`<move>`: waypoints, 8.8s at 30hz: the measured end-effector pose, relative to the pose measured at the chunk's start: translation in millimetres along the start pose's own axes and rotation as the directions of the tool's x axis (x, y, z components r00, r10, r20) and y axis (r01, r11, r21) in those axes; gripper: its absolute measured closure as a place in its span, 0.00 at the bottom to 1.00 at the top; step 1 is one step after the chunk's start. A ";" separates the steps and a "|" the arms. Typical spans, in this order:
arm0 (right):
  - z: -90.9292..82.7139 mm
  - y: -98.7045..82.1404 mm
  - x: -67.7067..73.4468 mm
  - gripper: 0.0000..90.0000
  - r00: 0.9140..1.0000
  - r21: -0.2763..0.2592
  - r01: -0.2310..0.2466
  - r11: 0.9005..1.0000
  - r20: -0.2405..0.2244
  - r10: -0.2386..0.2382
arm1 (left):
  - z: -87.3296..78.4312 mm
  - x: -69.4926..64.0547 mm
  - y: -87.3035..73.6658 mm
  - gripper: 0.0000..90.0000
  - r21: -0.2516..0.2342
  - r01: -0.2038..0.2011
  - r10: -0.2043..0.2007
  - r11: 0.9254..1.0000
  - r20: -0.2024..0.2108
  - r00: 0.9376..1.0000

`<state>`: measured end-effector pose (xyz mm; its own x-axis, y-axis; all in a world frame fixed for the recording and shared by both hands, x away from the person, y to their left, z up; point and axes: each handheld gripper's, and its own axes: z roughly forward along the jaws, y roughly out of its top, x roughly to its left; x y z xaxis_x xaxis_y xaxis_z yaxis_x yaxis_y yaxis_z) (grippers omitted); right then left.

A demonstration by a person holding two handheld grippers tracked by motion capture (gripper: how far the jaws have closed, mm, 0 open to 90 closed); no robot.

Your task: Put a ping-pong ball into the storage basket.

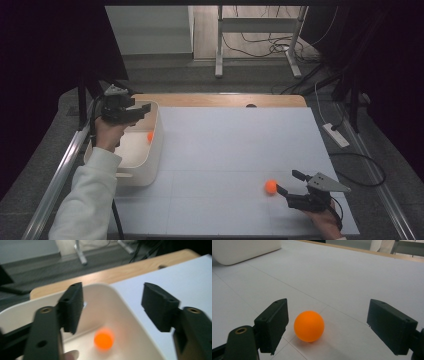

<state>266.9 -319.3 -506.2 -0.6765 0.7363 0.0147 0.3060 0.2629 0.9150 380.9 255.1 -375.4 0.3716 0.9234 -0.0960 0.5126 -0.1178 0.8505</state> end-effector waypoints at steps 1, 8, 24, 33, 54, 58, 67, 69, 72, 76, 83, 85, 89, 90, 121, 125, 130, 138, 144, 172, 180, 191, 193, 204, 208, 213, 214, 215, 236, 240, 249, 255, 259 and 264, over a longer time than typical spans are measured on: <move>0.0 0.0 -0.1 0.20 1.000 -0.001 -0.001 1.000 0.000 0.001 | -3.6 -1.9 0.9 0.30 -0.018 0.000 0.001 1.000 0.014 1.000; 0.6 0.3 -0.8 0.20 1.000 0.000 -0.006 1.000 0.000 0.006 | -22.9 -19.7 4.9 0.24 -0.106 -0.004 0.017 0.994 0.118 0.993; 2.8 2.0 -5.9 0.20 0.999 -0.016 -0.033 0.999 0.002 0.033 | -29.2 -52.4 4.4 0.24 -0.157 -0.039 0.078 0.987 0.255 0.964; -2.0 0.7 -6.4 0.20 0.999 -0.026 -0.046 0.999 0.009 0.046 | -24.0 -69.7 -2.3 0.24 -0.167 -0.051 0.101 0.985 0.306 0.946; 1.7 2.1 -5.7 0.20 0.999 -0.024 -0.032 0.999 0.004 0.032 | -11.9 -108.8 -25.3 0.24 -0.160 -0.097 0.153 0.982 0.388 0.909; 2.0 2.4 -5.0 0.20 1.000 -0.022 -0.028 0.999 -0.005 0.028 | -9.0 -116.2 -30.2 0.24 -0.150 -0.115 0.168 0.982 0.412 0.896; 3.3 3.5 -4.8 0.20 1.000 -0.026 -0.021 0.999 -0.009 0.021 | 1.9 -126.9 -42.0 0.24 -0.131 -0.118 0.164 0.984 0.430 0.888; 3.3 3.4 -5.1 0.20 1.000 -0.026 -0.022 0.999 -0.012 0.022 | 3.3 -127.9 -44.1 0.24 -0.129 -0.115 0.161 0.985 0.434 0.886; 3.1 3.1 -5.3 0.20 1.000 -0.025 -0.021 0.999 -0.011 0.021 | 5.6 -130.2 -46.6 0.24 -0.124 -0.117 0.160 0.985 0.439 0.884; 2.9 3.1 -4.8 0.20 1.000 -0.025 -0.020 0.999 -0.011 0.020 | 8.5 -134.8 -50.6 0.24 -0.119 -0.121 0.162 0.986 0.453 0.877; 4.2 3.3 -5.0 0.20 1.000 -0.023 -0.016 1.000 -0.008 0.016 | 15.2 -146.5 -59.9 0.24 -0.120 -0.127 0.168 0.985 0.460 0.872; 4.1 3.1 -4.7 0.20 1.000 -0.027 -0.015 1.000 -0.008 0.015 | 19.2 -152.0 -63.8 0.24 -0.118 -0.141 0.180 0.983 0.473 0.862; 4.1 3.2 -4.7 0.20 1.000 -0.029 -0.015 0.999 -0.008 0.015 | 24.4 -157.6 -67.5 0.24 -0.104 -0.165 0.194 0.981 0.480 0.856; 4.1 3.2 -4.7 0.20 1.000 -0.029 -0.015 0.999 -0.008 0.015 | 24.4 -157.6 -67.5 0.23 -0.104 -0.165 0.194 0.981 0.480 0.856; 4.1 3.9 -3.8 0.20 1.000 -0.030 -0.005 1.000 -0.003 0.005 | 60.9 -195.0 -82.1 0.24 -0.044 -0.206 0.196 0.978 0.544 0.816; 4.0 3.8 -3.9 0.20 1.000 -0.030 -0.005 1.000 -0.003 0.005 | 65.5 -199.0 -83.5 0.24 -0.036 -0.213 0.198 0.976 0.548 0.813; 4.3 3.8 -3.4 0.20 1.000 -0.028 -0.002 1.000 -0.005 0.001 | 68.1 -203.0 -84.2 0.23 -0.034 -0.230 0.212 0.973 0.537 0.817; 4.2 4.0 -3.4 0.20 1.000 -0.030 -0.003 1.000 -0.003 0.003 | 73.4 -207.1 -84.7 0.24 -0.026 -0.230 0.207 0.973 0.542 0.814; 3.4 4.3 -3.1 0.20 1.000 -0.036 -0.004 0.999 -0.004 0.003 | 75.5 -211.0 -83.5 0.24 -0.023 -0.242 0.215 0.970 0.543 0.812; 1.1 5.2 -2.9 0.20 1.000 -0.056 -0.017 0.998 -0.005 0.017 | 101.6 -246.1 -79.7 0.24 -0.002 -0.289 0.237 0.957 0.579 0.780; 1.0 4.9 -3.2 0.20 1.000 -0.056 -0.016 0.998 -0.003 0.016 | 106.3 -252.3 -80.5 0.24 0.001 -0.294 0.238 0.956 0.587 0.774; 0.5 5.0 -3.0 0.20 1.000 -0.058 -0.015 0.998 -0.002 0.015 | 115.4 -264.5 -84.0 0.24 0.018 -0.311 0.238 0.950 0.605 0.760; 0.6 4.9 -3.0 0.20 1.000 -0.058 -0.015 0.998 -0.002 0.015 | 117.7 -267.4 -84.7 0.24 0.021 -0.319 0.241 0.948 0.608 0.756; 0.9 4.7 -3.0 0.20 1.000 -0.056 -0.017 0.998 -0.002 0.017 | 128.8 -284.0 -86.9 0.23 0.029 -0.371 0.273 0.928 0.625 0.732; 0.7 4.6 -2.8 0.20 1.000 -0.056 -0.016 0.998 -0.003 0.016 | 132.4 -289.9 -88.9 0.23 0.034 -0.388 0.281 0.921 0.634 0.721; 0.2 4.5 -2.8 0.20 1.000 -0.057 -0.019 0.998 -0.004 0.019 | 136.7 -296.4 -91.9 0.23 0.043 -0.393 0.276 0.918 0.643 0.714; 0.2 4.5 -2.8 0.20 1.000 -0.057 -0.019 0.998 -0.004 0.019 | 137.8 -297.3 -92.2 0.23 0.044 -0.398 0.279 0.916 0.644 0.712; 0.2 4.5 -3.0 0.20 1.000 -0.056 -0.018 0.998 -0.004 0.018 | 138.8 -298.4 -92.7 0.23 0.046 -0.397 0.275 0.917 0.646 0.712; 0.6 4.2 -3.5 0.20 1.000 -0.052 -0.023 0.998 0.003 0.023 | 152.5 -310.5 -99.5 0.23 0.076 -0.437 0.279 0.896 0.670 0.688; 0.9 4.2 -3.7 0.20 1.000 -0.053 -0.024 0.998 0.004 0.025 | 155.2 -312.0 -100.4 0.23 0.083 -0.436 0.272 0.896 0.674 0.687; 1.1 3.9 -4.2 0.20 1.000 -0.051 -0.025 0.998 0.004 0.026 | 163.4 -322.7 -103.4 0.21 0.102 -0.462 0.273 0.881 0.688 0.673; 0.9 3.6 -4.5 0.20 1.000 -0.050 -0.027 0.998 0.003 0.027 | 166.3 -327.7 -104.4 0.20 0.104 -0.488 0.288 0.867 0.694 0.660; 1.1 3.4 -4.8 0.20 1.000 -0.050 -0.030 0.998 0.004 0.030 | 169.7 -332.0 -104.3 0.20 0.106 -0.507 0.297 0.856 0.701 0.648; 1.5 3.0 -5.1 0.20 0.999 -0.048 -0.032 0.998 0.005 0.032 | 174.3 -337.0 -105.2 0.19 0.121 -0.517 0.292 0.848 0.707 0.644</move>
<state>272.3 -321.4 -504.1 -0.6628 0.7476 0.0416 0.2949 0.2096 0.9323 336.6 -107.3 -522.7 0.9364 0.3017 -0.1792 0.3356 -0.6212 0.7081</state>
